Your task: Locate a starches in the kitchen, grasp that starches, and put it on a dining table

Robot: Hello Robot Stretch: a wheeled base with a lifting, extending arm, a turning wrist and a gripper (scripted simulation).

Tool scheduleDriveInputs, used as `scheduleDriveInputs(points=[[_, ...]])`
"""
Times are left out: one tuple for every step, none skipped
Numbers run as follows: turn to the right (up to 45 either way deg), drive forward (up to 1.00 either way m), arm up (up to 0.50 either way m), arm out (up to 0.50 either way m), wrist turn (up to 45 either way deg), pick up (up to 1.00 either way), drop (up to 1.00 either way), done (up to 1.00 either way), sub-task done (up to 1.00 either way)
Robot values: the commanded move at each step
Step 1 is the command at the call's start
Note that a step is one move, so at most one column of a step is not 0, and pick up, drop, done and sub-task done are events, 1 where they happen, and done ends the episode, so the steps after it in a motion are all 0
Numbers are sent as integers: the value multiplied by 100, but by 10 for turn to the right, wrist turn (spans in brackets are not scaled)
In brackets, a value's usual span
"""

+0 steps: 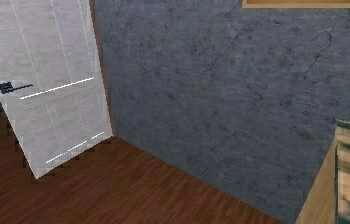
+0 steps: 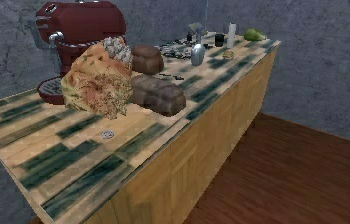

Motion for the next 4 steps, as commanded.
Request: scheduleDriveInputs(points=[[0,0,38,0,0,0,0,0,0],[0,0,0,44,0,0,0,0,0],[0,0,0,0,450,0,0,0,0],[0,0,0,0,450,0,0,0,0]])
